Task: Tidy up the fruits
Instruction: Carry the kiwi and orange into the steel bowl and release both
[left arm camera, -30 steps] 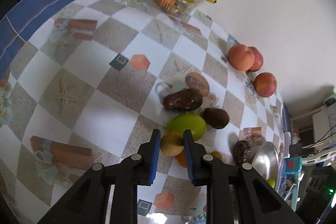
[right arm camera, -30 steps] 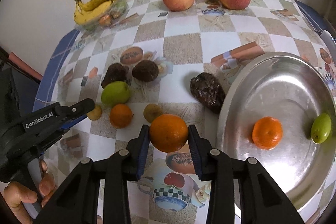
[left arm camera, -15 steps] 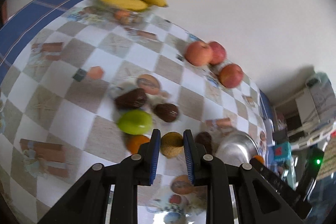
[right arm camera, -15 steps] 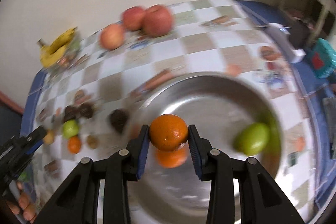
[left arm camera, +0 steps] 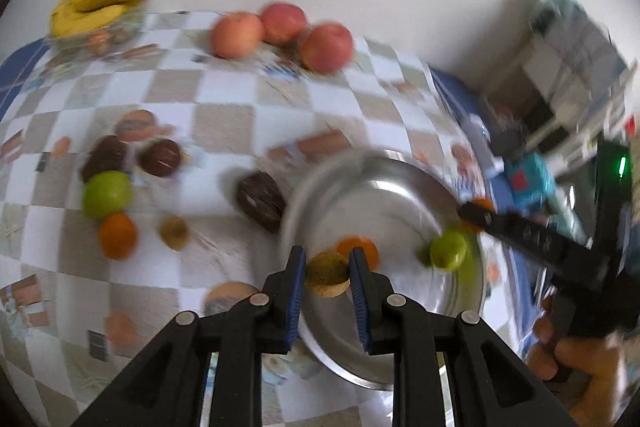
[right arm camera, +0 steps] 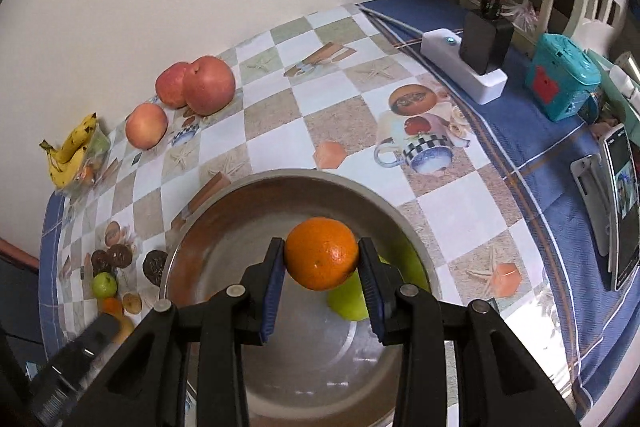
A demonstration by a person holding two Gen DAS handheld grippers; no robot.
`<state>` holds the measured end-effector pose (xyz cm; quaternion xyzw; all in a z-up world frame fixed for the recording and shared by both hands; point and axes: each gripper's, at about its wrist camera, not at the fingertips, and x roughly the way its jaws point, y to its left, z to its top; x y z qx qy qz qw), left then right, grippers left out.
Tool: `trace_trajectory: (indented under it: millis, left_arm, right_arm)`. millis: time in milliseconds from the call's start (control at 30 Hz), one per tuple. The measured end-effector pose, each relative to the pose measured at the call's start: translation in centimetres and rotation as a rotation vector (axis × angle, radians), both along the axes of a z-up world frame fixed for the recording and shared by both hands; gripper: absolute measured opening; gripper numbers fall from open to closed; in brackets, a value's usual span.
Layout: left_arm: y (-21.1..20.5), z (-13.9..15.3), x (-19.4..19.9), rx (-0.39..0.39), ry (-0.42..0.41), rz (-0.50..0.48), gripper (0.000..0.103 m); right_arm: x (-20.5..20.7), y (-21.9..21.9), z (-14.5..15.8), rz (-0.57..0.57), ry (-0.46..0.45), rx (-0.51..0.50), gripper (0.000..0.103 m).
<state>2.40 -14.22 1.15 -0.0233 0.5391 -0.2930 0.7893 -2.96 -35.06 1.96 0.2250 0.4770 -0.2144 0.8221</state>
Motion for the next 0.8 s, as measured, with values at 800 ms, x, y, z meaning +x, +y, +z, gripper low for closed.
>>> trace_trajectory:
  millis: [800]
  left_arm:
    - [-3.5, -5.2, -1.9, 0.129, 0.041, -0.079, 0.027]
  right_arm:
    - [2.4, 3.7, -6.6, 0.128, 0.164, 0.016, 0.042]
